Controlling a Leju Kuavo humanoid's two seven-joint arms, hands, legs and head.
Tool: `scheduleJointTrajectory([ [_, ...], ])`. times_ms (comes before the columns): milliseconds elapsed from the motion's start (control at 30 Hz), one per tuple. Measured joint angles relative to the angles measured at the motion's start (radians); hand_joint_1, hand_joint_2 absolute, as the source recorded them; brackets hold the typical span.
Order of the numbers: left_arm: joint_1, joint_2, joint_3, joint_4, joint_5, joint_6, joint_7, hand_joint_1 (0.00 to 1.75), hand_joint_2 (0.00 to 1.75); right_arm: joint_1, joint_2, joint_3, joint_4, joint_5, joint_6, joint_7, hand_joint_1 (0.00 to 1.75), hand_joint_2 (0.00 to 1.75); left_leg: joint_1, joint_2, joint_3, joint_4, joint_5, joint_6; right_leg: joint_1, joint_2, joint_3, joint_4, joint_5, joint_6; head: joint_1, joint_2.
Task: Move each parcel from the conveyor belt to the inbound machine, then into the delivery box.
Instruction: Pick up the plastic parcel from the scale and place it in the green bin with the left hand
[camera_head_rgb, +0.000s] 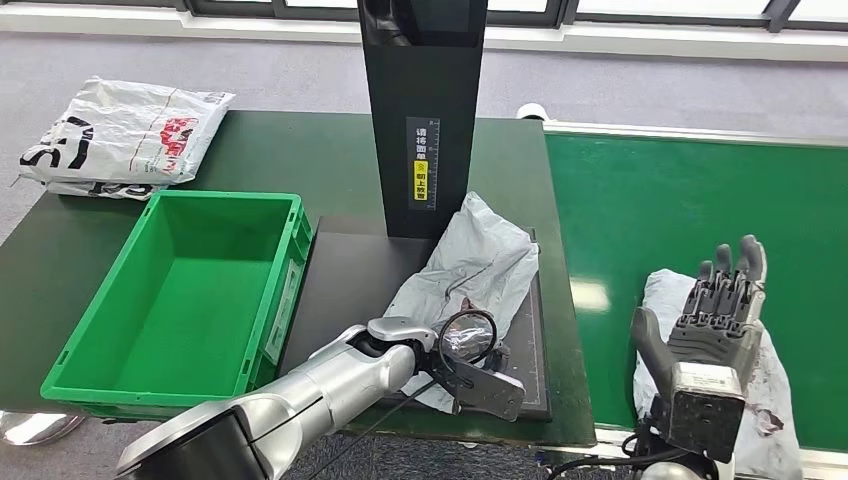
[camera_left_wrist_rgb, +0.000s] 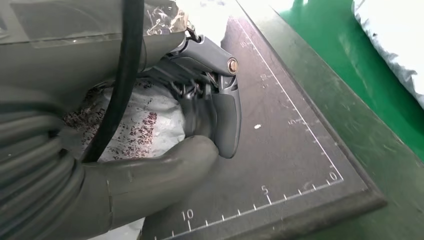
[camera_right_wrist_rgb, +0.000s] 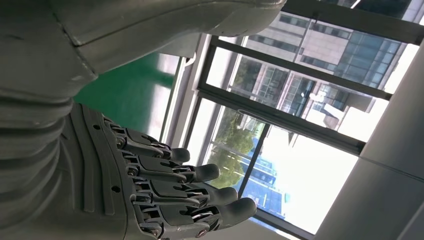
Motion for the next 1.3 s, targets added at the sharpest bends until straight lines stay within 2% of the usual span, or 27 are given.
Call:
scheduleJointTrajectory([
  [133, 0.0, 0.002, 0.004, 0.001, 0.019, 0.073, 0.0, 1.75, 1.75, 0.002, 0.008, -0.002, -0.001, 0.01, -0.002, 0.006, 0.0, 1.75, 0.0, 0.0, 0.001, 0.0, 0.0, 0.0, 0.0, 0.0, 0.0, 0.0, 0.0, 0.0, 0.0, 0.0],
  [400, 0.0, 0.005, 0.008, 0.001, 0.028, 0.106, -0.004, 1.75, 1.75, 0.005, 0.016, -0.003, -0.002, 0.012, -0.003, 0.01, 0.0, 1.75, 0.0, 0.0, 0.0, 0.0, 0.001, -0.001, 0.0, 0.0, 0.0, 0.001, 0.0, 0.0, 0.0, 0.0],
  [533, -0.001, 0.005, 0.054, -0.01, 0.083, 0.201, -0.046, 1.75, 1.75, 0.006, 0.016, -0.003, -0.002, 0.008, -0.017, 0.009, 0.0, 1.75, 0.0, 0.0, 0.0, 0.0, 0.001, -0.001, 0.0, 0.0, -0.001, 0.0, 0.0, 0.0, 0.0, 0.0],
  [667, -0.013, 0.005, 0.135, -0.069, 0.123, 0.302, -0.096, 0.0, 1.75, 0.011, 0.017, -0.003, -0.002, -0.002, -0.033, 0.003, 0.0, 1.75, 0.0, 0.0, -0.001, 0.0, 0.001, -0.001, 0.0, 0.0, -0.001, 0.001, 0.0, 0.0, 0.0, 0.0],
  [833, -0.022, 0.005, 0.27, -0.185, 0.169, 0.331, -0.111, 0.0, 1.75, 0.017, 0.017, -0.003, -0.002, -0.016, -0.056, 0.0, 0.0, 1.75, 0.0, 0.0, -0.001, 0.0, 0.001, -0.001, 0.0, 0.0, -0.001, 0.001, 0.0, 0.0, 0.0, 0.0],
  [967, -0.021, 0.001, 0.342, -0.217, 0.192, 0.358, -0.126, 0.0, 1.75, 0.019, 0.017, -0.003, -0.004, -0.016, -0.075, 0.005, 0.0, 1.75, 0.0, 0.0, -0.001, 0.0, 0.001, -0.001, 0.0, 0.0, -0.002, 0.001, 0.0, 0.0, 0.0, 0.0],
  [1167, -0.018, -0.009, 0.382, -0.202, 0.179, 0.383, -0.114, 0.0, 1.75, 0.023, 0.016, -0.002, -0.008, -0.031, -0.097, 0.015, 0.0, 1.75, 0.0, 0.0, -0.001, 0.0, 0.001, -0.001, 0.0, 0.0, -0.002, 0.001, 0.0, 0.0, 0.0, 0.0],
  [1300, -0.022, -0.013, 0.375, -0.163, 0.054, 0.302, -0.017, 0.0, 1.75, 0.02, 0.014, -0.001, -0.007, -0.045, -0.09, 0.018, 0.0, 1.75, 0.0, 0.0, -0.001, 0.0, 0.001, -0.001, 0.0, 0.0, -0.002, 0.001, 0.0, 0.0, 0.0, 0.0],
])
